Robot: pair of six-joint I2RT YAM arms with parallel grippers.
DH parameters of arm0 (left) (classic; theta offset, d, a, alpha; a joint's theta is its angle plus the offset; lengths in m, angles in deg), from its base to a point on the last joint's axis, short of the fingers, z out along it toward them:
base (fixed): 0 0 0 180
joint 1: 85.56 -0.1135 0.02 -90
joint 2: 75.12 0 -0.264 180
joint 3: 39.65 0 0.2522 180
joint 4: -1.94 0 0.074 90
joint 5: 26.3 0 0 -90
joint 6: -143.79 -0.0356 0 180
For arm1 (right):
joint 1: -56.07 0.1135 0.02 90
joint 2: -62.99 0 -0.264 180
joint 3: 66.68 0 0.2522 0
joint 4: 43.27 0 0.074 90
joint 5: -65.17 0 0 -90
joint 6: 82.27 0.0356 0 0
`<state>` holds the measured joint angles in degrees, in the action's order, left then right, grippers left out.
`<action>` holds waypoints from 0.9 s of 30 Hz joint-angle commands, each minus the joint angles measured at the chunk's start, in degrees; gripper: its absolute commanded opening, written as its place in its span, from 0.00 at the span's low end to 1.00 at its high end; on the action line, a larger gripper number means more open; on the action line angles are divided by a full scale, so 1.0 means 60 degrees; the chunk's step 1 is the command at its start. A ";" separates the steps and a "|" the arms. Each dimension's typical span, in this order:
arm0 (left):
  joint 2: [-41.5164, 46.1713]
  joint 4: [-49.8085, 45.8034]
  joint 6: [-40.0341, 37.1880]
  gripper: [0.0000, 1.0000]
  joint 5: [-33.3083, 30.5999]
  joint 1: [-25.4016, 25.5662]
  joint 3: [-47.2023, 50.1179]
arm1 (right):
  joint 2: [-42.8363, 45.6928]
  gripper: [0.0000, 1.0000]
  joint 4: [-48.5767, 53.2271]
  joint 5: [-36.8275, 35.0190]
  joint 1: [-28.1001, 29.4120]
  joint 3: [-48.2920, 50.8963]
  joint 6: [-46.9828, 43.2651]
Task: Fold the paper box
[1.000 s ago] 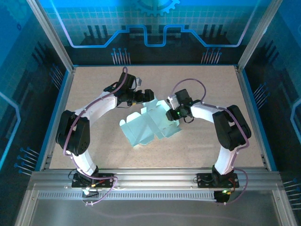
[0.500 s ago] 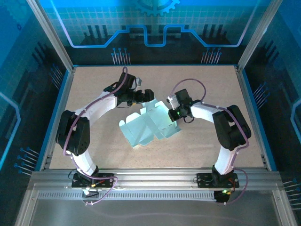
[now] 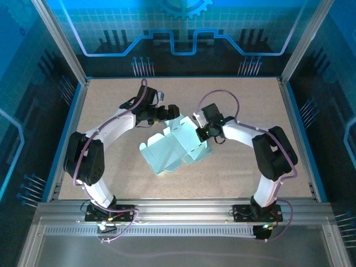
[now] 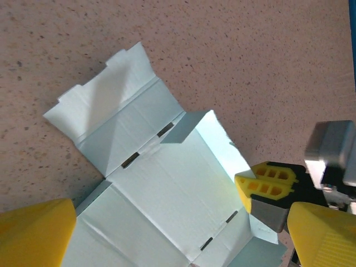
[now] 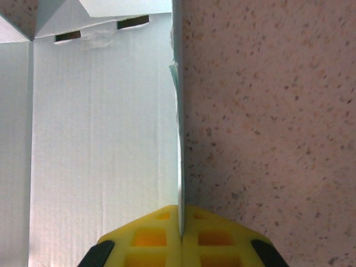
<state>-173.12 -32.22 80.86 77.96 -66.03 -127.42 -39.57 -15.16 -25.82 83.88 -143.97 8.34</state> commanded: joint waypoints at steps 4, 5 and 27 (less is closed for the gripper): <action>0.0430 0.0269 0.0428 0.99 -0.0207 -0.0360 0.0262 | 0.0213 0.00 0.0430 -0.2010 0.0696 -0.0603 -0.1212; 0.0425 0.0279 0.0467 0.99 -0.0229 -0.0382 0.0266 | 0.0227 0.00 0.0381 -0.2374 0.0805 -0.0593 -0.1447; -0.0304 0.0019 0.0921 0.99 -0.0332 -0.0759 -0.0999 | 0.0756 0.00 -0.2577 -0.6558 0.2598 0.0779 -0.5164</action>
<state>-175.07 -31.63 84.90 76.69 -69.77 -131.29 -35.88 -25.34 -59.94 98.20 -140.25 -17.89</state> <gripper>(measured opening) 0.989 0.064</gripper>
